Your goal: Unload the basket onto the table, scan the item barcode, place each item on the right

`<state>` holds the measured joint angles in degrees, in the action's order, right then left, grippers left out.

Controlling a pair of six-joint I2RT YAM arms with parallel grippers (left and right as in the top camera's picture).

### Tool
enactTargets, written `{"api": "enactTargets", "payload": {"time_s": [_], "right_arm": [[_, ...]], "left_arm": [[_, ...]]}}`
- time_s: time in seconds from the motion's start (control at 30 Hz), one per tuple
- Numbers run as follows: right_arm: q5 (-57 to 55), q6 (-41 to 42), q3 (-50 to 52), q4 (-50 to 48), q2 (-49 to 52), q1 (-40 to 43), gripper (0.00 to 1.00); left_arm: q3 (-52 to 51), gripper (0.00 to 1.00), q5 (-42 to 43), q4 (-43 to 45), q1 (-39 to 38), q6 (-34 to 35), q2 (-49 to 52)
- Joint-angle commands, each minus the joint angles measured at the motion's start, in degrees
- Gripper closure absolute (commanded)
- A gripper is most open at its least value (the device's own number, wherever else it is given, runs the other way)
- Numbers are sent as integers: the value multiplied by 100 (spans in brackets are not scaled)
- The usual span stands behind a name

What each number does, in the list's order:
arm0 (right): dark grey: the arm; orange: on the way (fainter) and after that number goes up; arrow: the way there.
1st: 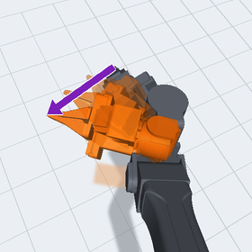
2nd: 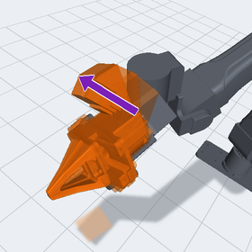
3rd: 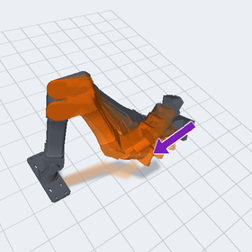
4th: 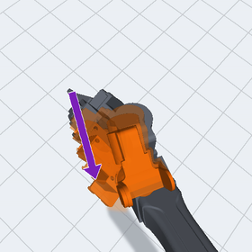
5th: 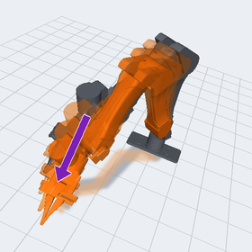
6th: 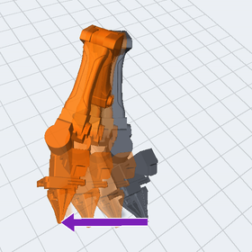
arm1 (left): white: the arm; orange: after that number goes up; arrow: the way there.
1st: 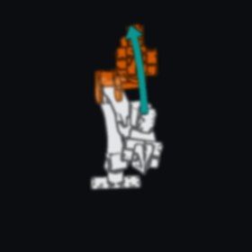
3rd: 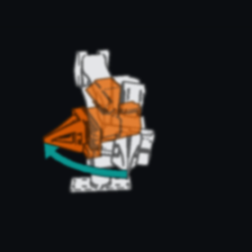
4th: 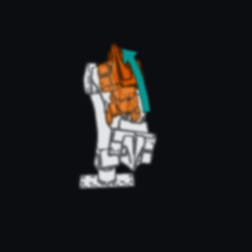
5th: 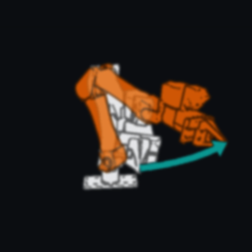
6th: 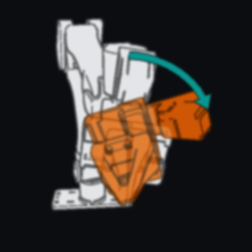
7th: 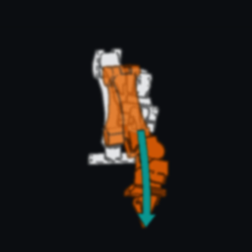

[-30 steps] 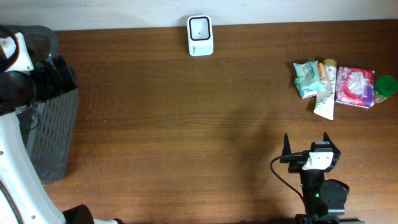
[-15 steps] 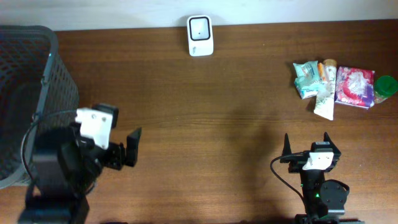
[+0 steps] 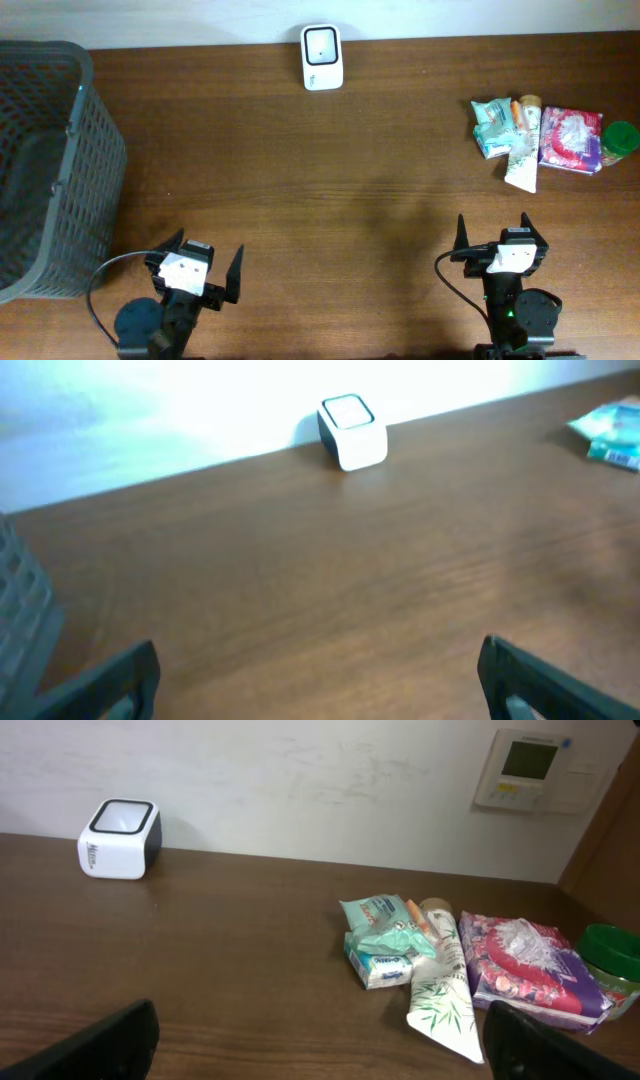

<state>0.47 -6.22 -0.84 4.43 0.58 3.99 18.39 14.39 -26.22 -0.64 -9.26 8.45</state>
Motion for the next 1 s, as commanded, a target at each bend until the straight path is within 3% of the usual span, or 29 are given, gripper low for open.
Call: {"api": "enactTargets", "payload": {"time_s": [0.0,0.33,0.43,0.5,0.53,0.6,0.97], "right_arm": [[-4,2,52,7,-39,22,1],[-4,2,52,7,-39,22,1],[-4,2,52,7,-39,22,1],[-4,2,52,9,-39,22,1],[-4,2,52,9,-39,22,1],[-4,2,52,7,-39,22,1],[-4,2,52,9,-37,22,1]], "left_arm": [[-496,1,44,643,-15,-66,-289],[-1604,1,0,2312,13,85,-815],[-1790,1,-527,2522,11,654,-815],[-1790,1,-750,2544,11,866,-815],[-1790,1,-1130,2487,11,1405,-815],[-1790,1,-1419,2356,13,1738,-815],[-1790,1,-1480,2146,70,1617,-817]]}}
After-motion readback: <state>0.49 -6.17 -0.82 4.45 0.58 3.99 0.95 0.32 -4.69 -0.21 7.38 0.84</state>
